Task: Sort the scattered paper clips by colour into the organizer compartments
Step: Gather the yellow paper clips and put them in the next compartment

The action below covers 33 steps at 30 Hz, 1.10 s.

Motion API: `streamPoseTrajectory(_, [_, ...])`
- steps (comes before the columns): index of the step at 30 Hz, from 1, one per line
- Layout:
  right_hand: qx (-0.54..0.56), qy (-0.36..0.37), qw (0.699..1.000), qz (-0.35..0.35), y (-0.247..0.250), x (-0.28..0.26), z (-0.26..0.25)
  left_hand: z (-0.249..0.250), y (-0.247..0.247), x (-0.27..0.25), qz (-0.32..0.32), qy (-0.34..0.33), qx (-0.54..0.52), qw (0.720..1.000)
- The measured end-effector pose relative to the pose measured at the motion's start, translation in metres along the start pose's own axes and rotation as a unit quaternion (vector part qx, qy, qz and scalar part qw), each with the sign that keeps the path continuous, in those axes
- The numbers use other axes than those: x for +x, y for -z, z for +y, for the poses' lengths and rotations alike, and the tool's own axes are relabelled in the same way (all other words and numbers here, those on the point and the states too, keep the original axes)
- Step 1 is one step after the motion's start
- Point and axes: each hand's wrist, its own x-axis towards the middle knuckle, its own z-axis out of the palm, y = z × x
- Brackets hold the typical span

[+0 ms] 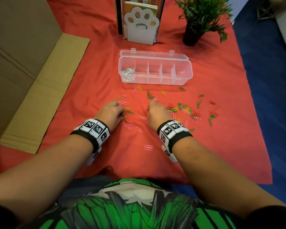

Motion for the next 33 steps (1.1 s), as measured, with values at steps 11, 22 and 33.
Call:
streamPoseTrajectory(11, [-0.014,0.025,0.999,0.018,-0.005,-0.010,-0.007,0.008,0.011,0.008,0.015,0.235,-0.398,0.887])
streamPoseTrajectory(22, [-0.014,0.038,0.999,0.019,-0.014,-0.012,-0.013,0.015,0.013,0.006,0.022,0.311,-0.517,0.797])
streamPoseTrajectory(33, [0.105,-0.046,0.993,0.005,-0.002,-0.030,0.027,0.003,-0.009,-0.004,0.005,0.093,-0.031,0.995])
